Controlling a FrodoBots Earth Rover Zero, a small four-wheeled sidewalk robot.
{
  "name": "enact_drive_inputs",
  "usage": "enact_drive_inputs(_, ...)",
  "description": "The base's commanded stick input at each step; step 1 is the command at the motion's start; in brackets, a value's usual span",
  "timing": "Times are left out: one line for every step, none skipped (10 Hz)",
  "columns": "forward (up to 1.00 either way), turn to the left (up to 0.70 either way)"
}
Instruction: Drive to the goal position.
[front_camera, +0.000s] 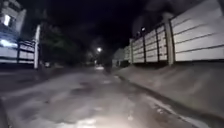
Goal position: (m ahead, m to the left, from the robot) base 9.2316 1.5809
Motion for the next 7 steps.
enact_drive_inputs(0.7, 0.0)
enact_drive_inputs(0.7, 0.0)
enact_drive_inputs(0.7, 0.0)
enact_drive_inputs(0.7, 0.0)
enact_drive_inputs(0.7, 0.0)
enact_drive_inputs(0.7, 0.0)
enact_drive_inputs(0.7, 0.0)
